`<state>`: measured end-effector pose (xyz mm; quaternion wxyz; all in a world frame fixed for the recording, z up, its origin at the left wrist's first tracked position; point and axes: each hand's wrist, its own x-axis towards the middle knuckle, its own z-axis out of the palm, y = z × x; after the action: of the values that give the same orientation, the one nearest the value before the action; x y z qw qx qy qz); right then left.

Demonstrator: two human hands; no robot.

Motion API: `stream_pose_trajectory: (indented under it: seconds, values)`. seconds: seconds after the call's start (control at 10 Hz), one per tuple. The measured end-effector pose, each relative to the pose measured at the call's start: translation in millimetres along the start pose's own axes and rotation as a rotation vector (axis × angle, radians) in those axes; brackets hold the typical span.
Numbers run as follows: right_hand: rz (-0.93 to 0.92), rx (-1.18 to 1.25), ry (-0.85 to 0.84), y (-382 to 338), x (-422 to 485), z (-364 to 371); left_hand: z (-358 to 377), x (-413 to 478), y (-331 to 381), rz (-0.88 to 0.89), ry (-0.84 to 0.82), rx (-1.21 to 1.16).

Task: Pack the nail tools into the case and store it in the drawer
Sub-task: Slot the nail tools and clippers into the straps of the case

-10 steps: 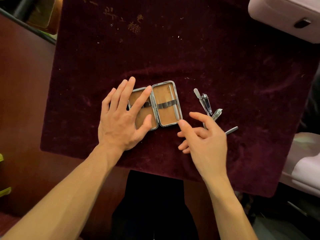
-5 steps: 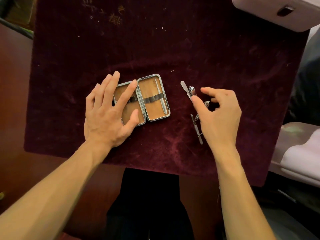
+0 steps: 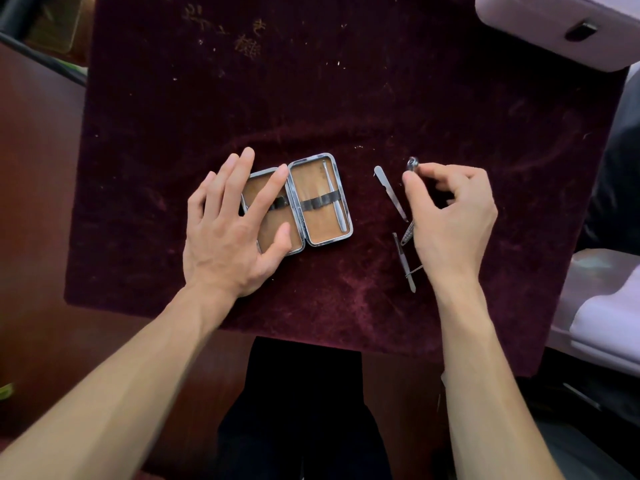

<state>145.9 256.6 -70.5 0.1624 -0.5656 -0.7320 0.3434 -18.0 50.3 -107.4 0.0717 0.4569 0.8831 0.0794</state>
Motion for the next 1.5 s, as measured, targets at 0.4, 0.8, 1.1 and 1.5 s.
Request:
stream_pose_trajectory:
  seconds: [0.4,0.8,1.1,1.5]
  values:
    - [-0.137,0.003,0.033,-7,-6,3,2,0,-2,0.009,0.011,0.002]
    - [-0.115,-0.064,-0.051,-26,-10,19,1,0,-1,0.009,0.008,0.001]
    - [0.083,0.066,-0.223,-22,8,1,4,-1,-3,0.018,0.028,0.000]
    - [0.373,0.575,-0.202,-11,-15,-13,5,0,-3,0.018,0.038,0.007]
